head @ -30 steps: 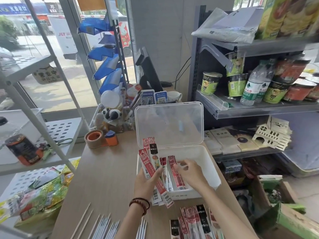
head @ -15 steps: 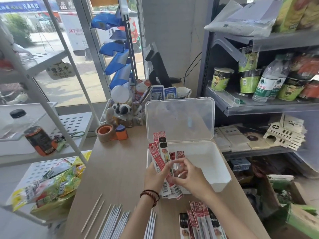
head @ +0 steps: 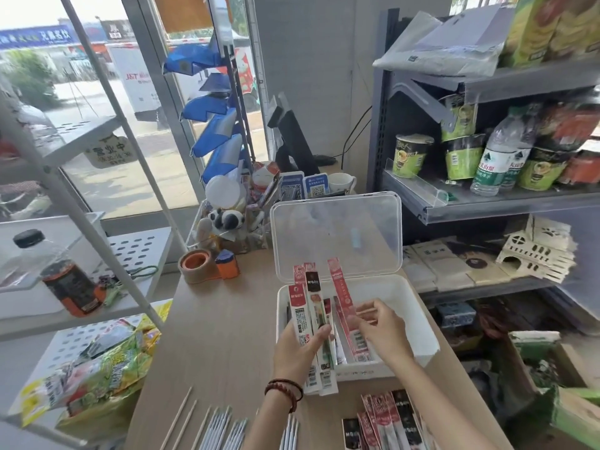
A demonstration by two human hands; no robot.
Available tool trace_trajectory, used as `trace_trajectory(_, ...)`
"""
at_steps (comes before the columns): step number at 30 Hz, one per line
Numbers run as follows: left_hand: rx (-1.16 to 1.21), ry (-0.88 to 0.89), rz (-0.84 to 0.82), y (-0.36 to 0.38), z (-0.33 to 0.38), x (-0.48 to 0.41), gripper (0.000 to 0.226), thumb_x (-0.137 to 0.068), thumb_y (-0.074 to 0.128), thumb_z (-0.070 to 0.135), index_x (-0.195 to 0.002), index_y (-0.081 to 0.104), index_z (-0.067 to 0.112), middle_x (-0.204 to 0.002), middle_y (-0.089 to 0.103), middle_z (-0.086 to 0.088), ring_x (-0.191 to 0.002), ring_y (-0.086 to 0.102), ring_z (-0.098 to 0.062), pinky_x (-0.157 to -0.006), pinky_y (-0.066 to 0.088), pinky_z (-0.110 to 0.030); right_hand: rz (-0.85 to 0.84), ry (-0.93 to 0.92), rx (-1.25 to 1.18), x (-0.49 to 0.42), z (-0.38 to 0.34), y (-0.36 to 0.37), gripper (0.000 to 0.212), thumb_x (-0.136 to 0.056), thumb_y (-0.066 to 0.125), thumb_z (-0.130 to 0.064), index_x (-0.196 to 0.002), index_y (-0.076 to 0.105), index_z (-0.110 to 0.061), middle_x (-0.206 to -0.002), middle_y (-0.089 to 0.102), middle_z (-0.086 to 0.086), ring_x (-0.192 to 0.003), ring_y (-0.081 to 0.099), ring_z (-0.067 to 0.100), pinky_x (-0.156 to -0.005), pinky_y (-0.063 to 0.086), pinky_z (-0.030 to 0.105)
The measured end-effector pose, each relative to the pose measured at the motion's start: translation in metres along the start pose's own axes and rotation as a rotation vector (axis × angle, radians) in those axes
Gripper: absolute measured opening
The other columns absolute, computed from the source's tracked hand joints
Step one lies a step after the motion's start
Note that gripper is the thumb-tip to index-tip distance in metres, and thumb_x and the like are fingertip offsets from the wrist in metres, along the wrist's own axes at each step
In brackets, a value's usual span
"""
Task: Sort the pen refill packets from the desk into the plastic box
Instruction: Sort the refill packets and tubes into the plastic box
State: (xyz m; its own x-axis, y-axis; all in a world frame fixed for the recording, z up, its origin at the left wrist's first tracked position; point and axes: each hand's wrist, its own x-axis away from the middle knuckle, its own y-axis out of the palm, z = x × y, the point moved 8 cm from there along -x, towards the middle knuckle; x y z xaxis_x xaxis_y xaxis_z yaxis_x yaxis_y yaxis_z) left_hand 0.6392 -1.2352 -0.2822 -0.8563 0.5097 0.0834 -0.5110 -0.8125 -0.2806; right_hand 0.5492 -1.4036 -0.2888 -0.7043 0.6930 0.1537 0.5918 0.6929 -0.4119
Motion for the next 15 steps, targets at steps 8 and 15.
trace_trajectory(8, 0.055, -0.006, -0.004, 0.004, 0.0, -0.002, 0.022, -0.079, 0.07, 0.029, -0.097, 0.062, 0.017, -0.088, 0.072, 0.006, -0.073, 0.069, -0.001, -0.061, 0.053, -0.016, 0.112, 0.045, 0.348, -0.01, 0.025, 0.018, 0.014, -0.085, 0.073, -0.026, -0.083, 0.059, -0.024, -0.073, 0.066, -0.012, -0.066, 0.063, 0.003, -0.062, 0.055, 0.029)
trace_trajectory(15, 0.098, 0.015, 0.021, 0.001, 0.004, -0.001, 0.015, -0.081, 0.07, 0.023, -0.093, 0.061, 0.02, -0.084, 0.07, 0.008, -0.069, 0.067, 0.003, -0.055, 0.05, -0.011, 0.158, 0.138, 0.503, -0.012, 0.035, 0.016, 0.022, -0.081, 0.072, -0.007, -0.074, 0.058, -0.022, -0.069, 0.063, -0.007, -0.064, 0.062, 0.01, -0.059, 0.057, 0.033)
